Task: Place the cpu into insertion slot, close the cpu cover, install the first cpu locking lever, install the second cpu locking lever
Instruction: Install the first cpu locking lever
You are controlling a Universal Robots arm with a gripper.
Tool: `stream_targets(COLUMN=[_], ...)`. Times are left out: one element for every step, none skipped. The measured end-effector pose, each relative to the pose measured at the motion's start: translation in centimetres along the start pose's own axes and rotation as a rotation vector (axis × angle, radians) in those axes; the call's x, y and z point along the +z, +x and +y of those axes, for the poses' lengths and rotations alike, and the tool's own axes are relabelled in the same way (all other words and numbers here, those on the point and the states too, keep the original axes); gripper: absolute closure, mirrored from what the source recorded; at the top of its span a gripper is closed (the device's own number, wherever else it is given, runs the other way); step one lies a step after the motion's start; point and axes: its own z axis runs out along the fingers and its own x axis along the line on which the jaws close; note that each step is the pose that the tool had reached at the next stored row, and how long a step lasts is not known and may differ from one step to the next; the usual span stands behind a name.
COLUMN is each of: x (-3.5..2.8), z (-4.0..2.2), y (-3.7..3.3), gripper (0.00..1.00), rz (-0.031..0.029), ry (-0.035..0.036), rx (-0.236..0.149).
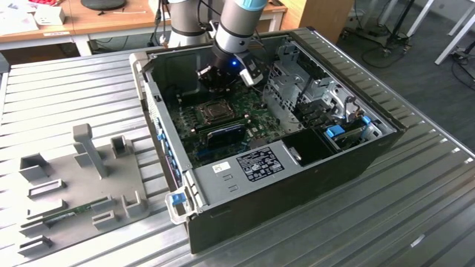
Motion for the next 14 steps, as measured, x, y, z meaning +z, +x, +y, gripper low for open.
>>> stream_targets(x=[0.00, 0.01, 0.02, 0.03, 0.04, 0.06, 0.07, 0.07, 0.09, 0.10, 0.11, 0.11, 0.12, 0.12], z=[0.00, 0.00, 0.00, 0.00, 0.02, 0.03, 0.05, 0.07, 0.11, 0.15, 0.18, 0.19, 0.20, 0.20], y=[-0.05, -0.10, -0.13, -0.16, -0.19, -0.22, -0.24, -0.26, -0.28, -0.30, -0.31, -0.31, -0.32, -0.33], gripper=[0.90, 0.90, 0.90, 0.90, 0.90, 0.90, 0.90, 0.90, 0.90, 0.90, 0.90, 0.90, 0.90, 0.90], rz=[0.0000, -0.0001, -0.0001, -0.0001, -0.0001, -0.0002, -0.0001, -0.0001, -0.0001, -0.0001, -0.0001, -0.0002, -0.0001, -0.0001], ry=[-0.0001, -0.0002, -0.0002, -0.0002, -0.0002, -0.0004, -0.0003, -0.0001, 0.0000, 0.0000, 0.0000, -0.0001, -0.0002, -0.0002], rx=[0.000, 0.000, 0.000, 0.000, 0.000, 0.000, 0.000, 0.000, 0.000, 0.000, 0.000, 0.000, 0.000, 0.000])
